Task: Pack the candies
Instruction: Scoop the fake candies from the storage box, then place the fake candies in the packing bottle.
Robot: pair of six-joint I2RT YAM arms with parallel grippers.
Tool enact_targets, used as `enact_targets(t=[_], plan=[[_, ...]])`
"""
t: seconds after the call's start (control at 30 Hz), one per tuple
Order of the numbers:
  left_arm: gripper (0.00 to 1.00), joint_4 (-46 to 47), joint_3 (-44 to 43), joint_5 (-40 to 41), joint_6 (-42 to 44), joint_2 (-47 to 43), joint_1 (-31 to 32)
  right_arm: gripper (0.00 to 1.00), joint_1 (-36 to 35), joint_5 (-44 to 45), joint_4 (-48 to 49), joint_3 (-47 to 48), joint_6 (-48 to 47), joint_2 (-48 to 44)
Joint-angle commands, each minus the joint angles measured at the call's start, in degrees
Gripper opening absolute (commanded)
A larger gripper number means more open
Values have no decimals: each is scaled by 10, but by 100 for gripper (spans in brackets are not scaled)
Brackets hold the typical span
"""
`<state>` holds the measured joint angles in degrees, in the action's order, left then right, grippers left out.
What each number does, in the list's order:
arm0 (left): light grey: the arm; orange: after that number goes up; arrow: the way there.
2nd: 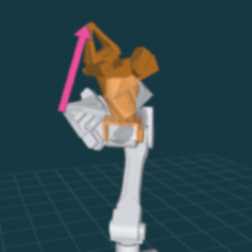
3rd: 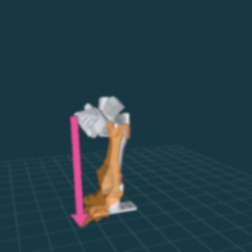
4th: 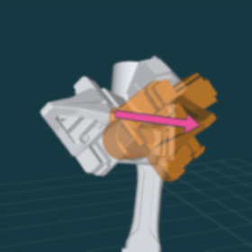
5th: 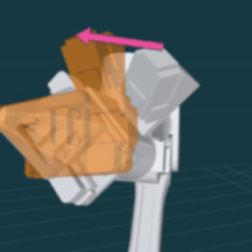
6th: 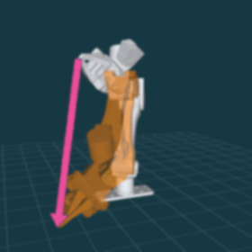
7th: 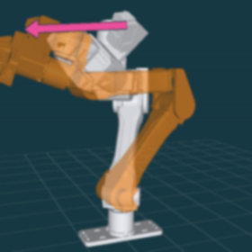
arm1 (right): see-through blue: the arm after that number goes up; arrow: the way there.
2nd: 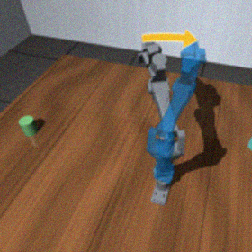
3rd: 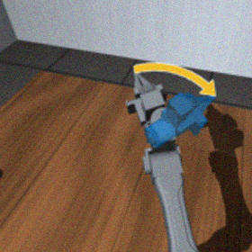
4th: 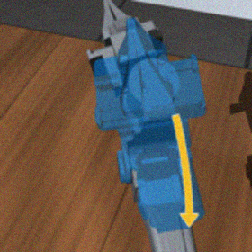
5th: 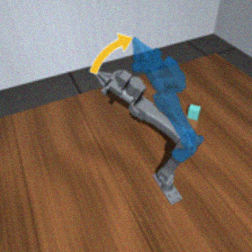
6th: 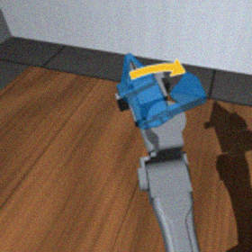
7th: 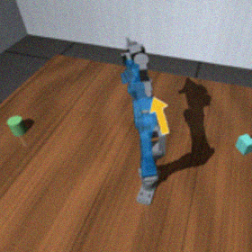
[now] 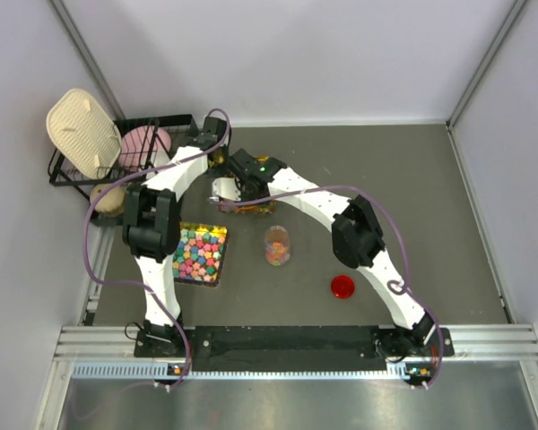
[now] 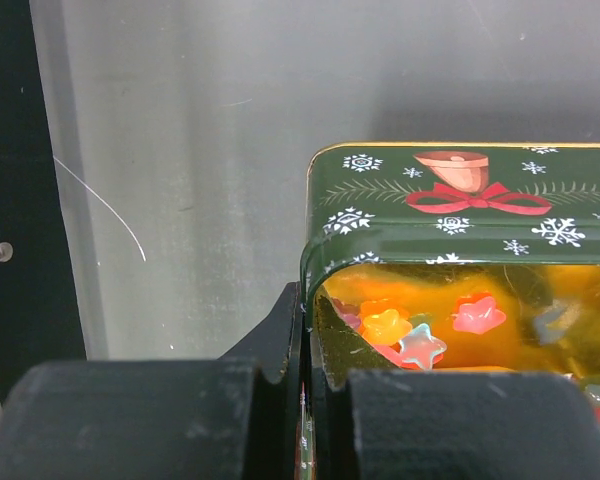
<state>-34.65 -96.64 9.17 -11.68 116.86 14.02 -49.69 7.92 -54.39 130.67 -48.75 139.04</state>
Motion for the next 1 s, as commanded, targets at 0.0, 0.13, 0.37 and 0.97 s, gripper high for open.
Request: enact_targets(t=[0.0, 0.13, 0.37, 0.97], plan=[[0, 17, -26, -35, -18, -31, 5, 0, 5, -36, 45, -23, 38, -11], [0, 14, -25, -35, -17, -27, 2, 0, 21, -71, 55, -51, 66, -35], [0, 7, -33, -39, -16, -10, -6, 0, 48, -124, 96, -117, 91, -85], [0, 4, -37, -29, -10, 5, -20, 0, 101, -248, 167, -211, 141, -186]])
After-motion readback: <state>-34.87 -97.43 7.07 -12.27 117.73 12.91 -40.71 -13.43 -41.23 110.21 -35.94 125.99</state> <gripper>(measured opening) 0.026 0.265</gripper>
